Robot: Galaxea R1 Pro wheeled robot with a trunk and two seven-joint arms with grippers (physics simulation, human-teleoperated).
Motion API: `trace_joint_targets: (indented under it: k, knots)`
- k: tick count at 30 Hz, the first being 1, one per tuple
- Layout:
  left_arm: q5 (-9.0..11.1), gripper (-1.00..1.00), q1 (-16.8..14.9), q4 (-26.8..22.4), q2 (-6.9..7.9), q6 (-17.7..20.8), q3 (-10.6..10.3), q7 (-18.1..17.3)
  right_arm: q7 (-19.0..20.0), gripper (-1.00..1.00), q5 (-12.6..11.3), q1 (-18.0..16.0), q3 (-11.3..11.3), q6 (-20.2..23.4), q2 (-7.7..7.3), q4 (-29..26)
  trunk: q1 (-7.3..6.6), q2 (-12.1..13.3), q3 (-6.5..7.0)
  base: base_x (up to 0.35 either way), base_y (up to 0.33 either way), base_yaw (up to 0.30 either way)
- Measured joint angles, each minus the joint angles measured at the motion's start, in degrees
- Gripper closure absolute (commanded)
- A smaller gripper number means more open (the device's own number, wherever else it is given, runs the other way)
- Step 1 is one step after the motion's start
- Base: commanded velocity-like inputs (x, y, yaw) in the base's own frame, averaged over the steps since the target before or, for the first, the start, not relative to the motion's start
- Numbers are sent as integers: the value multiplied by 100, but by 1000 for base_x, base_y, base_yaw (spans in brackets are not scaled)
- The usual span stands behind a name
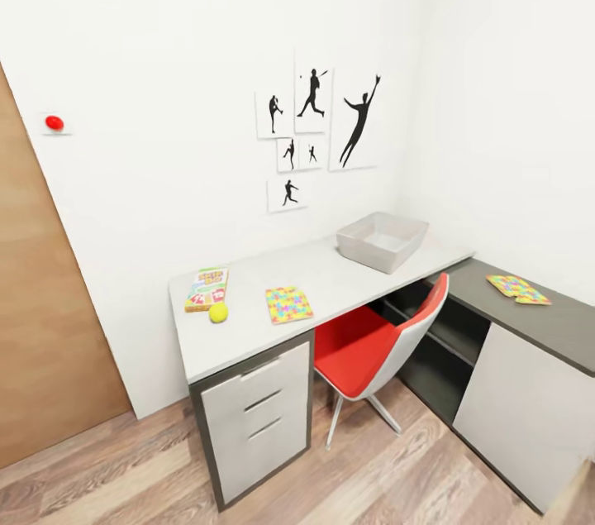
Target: Put all the toys in the child's room - the three board games (two on the bed and one on the table), the two jigsaw puzzles on the table, and the tennis ball on the table - inside the toy box on the table in the child's room.
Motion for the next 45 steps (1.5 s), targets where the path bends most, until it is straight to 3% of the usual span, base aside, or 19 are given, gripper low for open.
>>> trace_joint_targets:
  k: [39, 45]
  knots:
    - [-8, -100, 0, -21, 53, 8, 5, 0, -5, -100, -20, 0, -9, 0, -33, 0, -857, 1565, 701, 0, 0, -263]
    - [-8, -100, 0, -21, 57, 8, 4, 0, -7, -100, -26, -1, -7, -221, -41, 0, -989, 1806, 809, 0, 0, -264]
